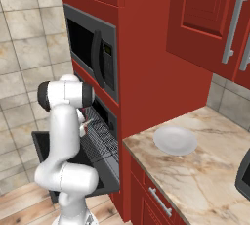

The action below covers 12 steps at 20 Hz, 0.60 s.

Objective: Place the fish on the top rack of the oven, and slide the tray back inside. Close the oven door.

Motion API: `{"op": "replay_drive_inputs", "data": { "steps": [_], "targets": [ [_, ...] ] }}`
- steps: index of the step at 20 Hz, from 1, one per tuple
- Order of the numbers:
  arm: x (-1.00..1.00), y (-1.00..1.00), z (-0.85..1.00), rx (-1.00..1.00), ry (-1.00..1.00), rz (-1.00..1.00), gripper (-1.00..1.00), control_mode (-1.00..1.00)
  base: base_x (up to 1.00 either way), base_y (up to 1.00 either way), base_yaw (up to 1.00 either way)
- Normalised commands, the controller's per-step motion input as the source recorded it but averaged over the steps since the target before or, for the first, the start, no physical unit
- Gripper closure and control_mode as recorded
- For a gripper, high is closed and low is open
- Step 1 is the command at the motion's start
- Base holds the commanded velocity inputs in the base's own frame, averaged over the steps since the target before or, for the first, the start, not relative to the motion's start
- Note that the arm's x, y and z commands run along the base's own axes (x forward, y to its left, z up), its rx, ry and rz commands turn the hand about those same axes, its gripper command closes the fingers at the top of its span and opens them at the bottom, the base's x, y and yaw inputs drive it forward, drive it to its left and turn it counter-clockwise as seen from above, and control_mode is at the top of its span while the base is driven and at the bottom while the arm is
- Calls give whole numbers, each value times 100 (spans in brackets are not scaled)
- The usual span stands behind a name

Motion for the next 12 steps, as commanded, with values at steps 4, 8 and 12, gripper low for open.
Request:
{"op": "replay_drive_inputs", "data": {
  "steps": [4,8,12],
  "targets": [
    [47,5,-43,-2,0,-3,100,-100,0,0,0],
    [37,0,-44,-1,0,-2,100,-100,0,0,0],
    [34,0,-41,0,0,0,100,-100,0,0,0]
  ]
}}
